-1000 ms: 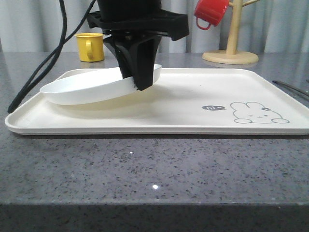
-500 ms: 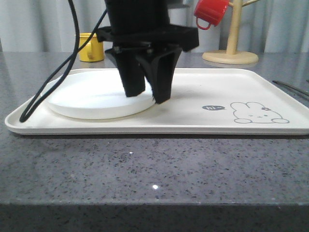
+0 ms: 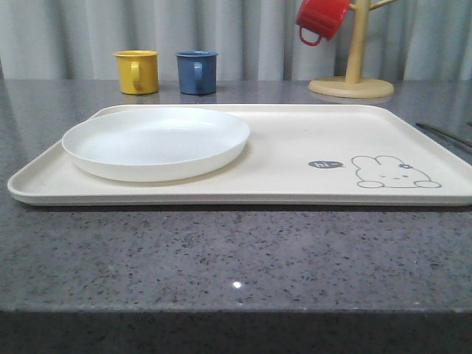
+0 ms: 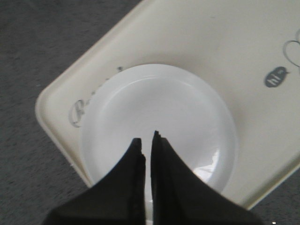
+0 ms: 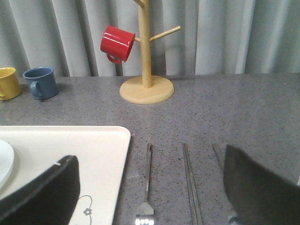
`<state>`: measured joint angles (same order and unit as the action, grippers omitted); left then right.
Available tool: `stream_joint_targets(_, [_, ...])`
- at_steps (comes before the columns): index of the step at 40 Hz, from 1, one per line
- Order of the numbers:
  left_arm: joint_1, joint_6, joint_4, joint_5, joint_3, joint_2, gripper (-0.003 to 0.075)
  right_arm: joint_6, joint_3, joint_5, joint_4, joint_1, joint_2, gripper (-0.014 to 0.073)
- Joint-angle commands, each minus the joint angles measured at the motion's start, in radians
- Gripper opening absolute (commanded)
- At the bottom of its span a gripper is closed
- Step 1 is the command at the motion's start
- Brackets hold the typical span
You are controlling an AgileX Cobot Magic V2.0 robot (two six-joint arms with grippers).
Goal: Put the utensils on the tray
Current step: 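Open the left gripper and withdraw it from the plate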
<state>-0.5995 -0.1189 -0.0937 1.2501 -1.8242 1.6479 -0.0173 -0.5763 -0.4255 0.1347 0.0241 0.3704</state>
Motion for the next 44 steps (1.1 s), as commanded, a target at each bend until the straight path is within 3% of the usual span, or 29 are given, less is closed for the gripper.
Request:
stream_joint_targets(1, [0.086, 0.004, -0.012, 0.021, 0.004, -0.109, -0.0018, -0.006, -0.035, 0.073, -0.008, 0.007, 0.016, 0.0643])
stream_joint_targets(8, [0.25, 0.024, 0.012, -0.055, 0.167, -0.248, -0.0018, -0.006, -0.035, 0.073, -0.008, 0.007, 0.016, 0.0643])
stream_joint_targets(18, [0.396, 0.024, 0.094, -0.366, 0.535, -0.514, -0.0018, -0.006, -0.035, 0.073, -0.008, 0.007, 0.016, 0.0643])
stream_joint_targets(31, [0.415, 0.024, 0.105, -0.846, 1.117, -0.976, -0.0018, -0.006, -0.035, 0.073, -0.008, 0.007, 0.016, 0.0643])
stream_joint_targets(36, [0.415, 0.024, 0.105, -0.924, 1.28, -1.198, -0.0018, -0.006, -0.035, 0.073, -0.008, 0.007, 0.016, 0.0643])
stream_joint_targets(44, [0.415, 0.024, 0.105, -0.938, 1.424, -1.492, -0.0018, -0.006, -0.035, 0.073, -0.008, 0.007, 0.016, 0.0643])
